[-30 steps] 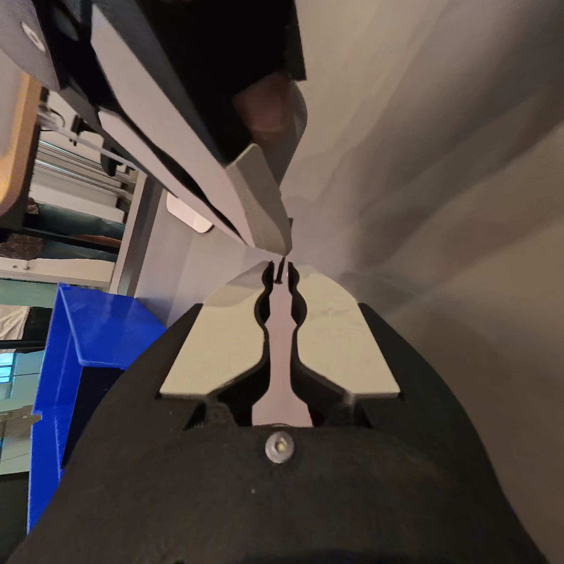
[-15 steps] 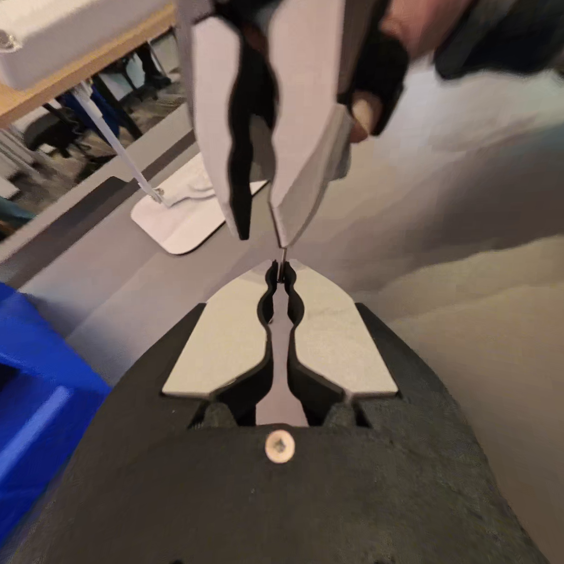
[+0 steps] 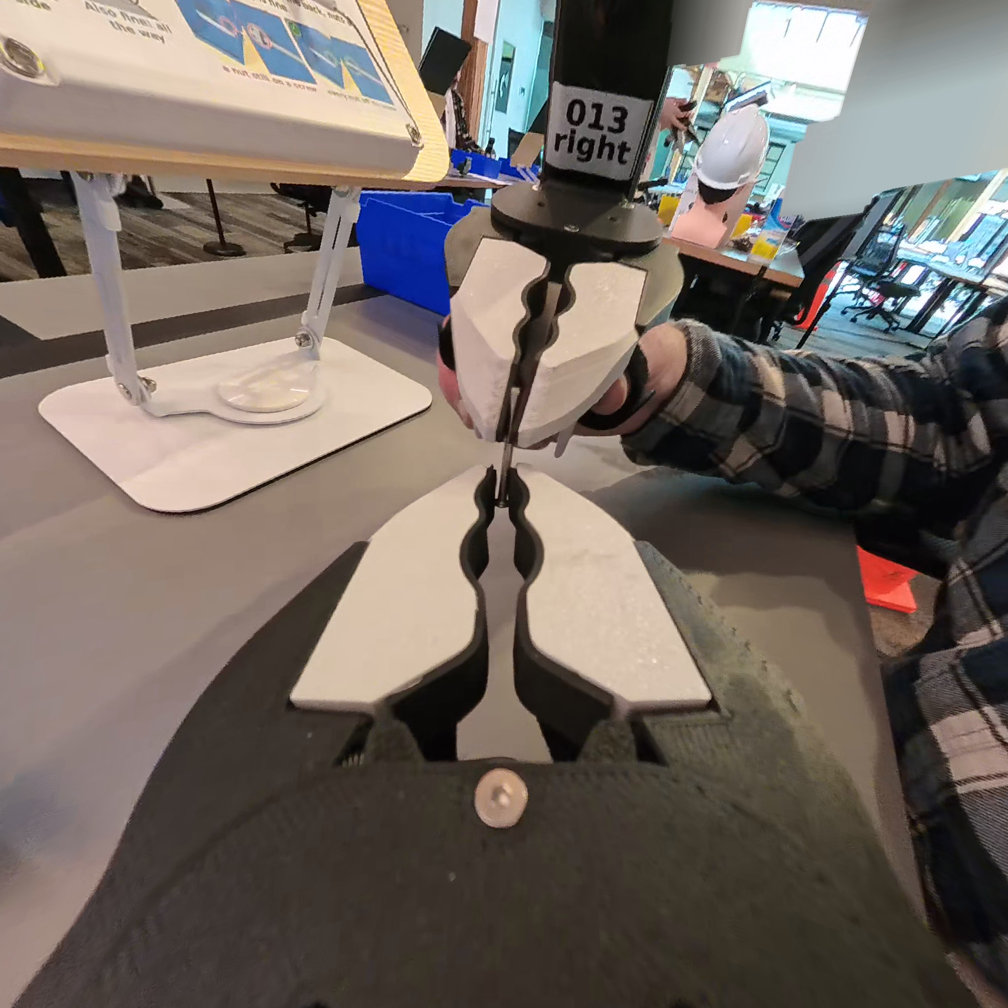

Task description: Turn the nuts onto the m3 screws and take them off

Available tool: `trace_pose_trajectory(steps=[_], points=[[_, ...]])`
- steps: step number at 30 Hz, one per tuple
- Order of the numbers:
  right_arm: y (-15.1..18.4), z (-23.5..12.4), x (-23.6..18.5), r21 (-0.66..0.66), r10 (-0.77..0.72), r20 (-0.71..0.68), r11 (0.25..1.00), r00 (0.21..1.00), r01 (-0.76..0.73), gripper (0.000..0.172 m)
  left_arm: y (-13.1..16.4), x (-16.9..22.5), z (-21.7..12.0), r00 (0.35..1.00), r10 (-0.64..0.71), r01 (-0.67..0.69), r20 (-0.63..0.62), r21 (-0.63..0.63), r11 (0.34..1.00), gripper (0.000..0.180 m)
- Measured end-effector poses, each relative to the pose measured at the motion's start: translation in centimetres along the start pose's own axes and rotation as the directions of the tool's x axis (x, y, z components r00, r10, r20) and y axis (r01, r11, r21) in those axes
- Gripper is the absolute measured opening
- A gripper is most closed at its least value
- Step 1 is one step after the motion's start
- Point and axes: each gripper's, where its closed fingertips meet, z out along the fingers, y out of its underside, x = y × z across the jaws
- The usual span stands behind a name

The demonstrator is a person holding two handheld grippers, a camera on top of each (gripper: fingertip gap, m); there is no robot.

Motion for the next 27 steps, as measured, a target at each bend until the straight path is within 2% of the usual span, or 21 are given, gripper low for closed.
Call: trace_pose_trajectory(steps=[3,5,6,12,21,23,27], points=[[0.1,-0.1,0.0,-0.04,0.013,0.01,0.999,1.0,-0.013,0.002,0.0,0.0,0.0,0.998,0.054,-0.053,0.021,-0.021,0.998,0.007],[0.2,-0.2,0.0,-0.08,0.018,0.009,0.997,1.0,-0.018,0.003,-0.2,-0.1,0.1,0.996,0.079,-0.077,0.043,-0.027,0.997,0.029],[0.3,-0.2,0.0,-0.099,0.014,0.011,0.995,1.0,-0.013,0.003,-0.1,0.0,0.2,0.994,0.099,-0.097,0.042,-0.04,0.994,0.029],[0.7,-0.1,-0.4,-0.157,0.024,0.042,0.987,0.999,-0.018,0.002,0.2,0.2,0.4,0.987,0.15,-0.145,0.059,-0.075,0.987,0.002],[0.4,-0.2,-0.2,-0.121,0.048,0.036,0.992,0.998,-0.043,0.004,-0.1,0.0,0.2,0.985,0.156,-0.151,0.078,-0.07,0.986,0.001],[0.2,-0.6,0.2,-0.113,0.051,0.006,0.992,0.999,-0.05,0.022,0.0,-0.3,0.0,0.98,0.172,-0.165,0.096,-0.075,0.983,0.001],[0.3,-2.3,0.6,-0.113,0.048,-0.043,0.992,0.998,-0.052,0.025,0.4,-0.9,-0.3,0.971,0.203,-0.191,0.122,-0.105,0.976,0.001]])
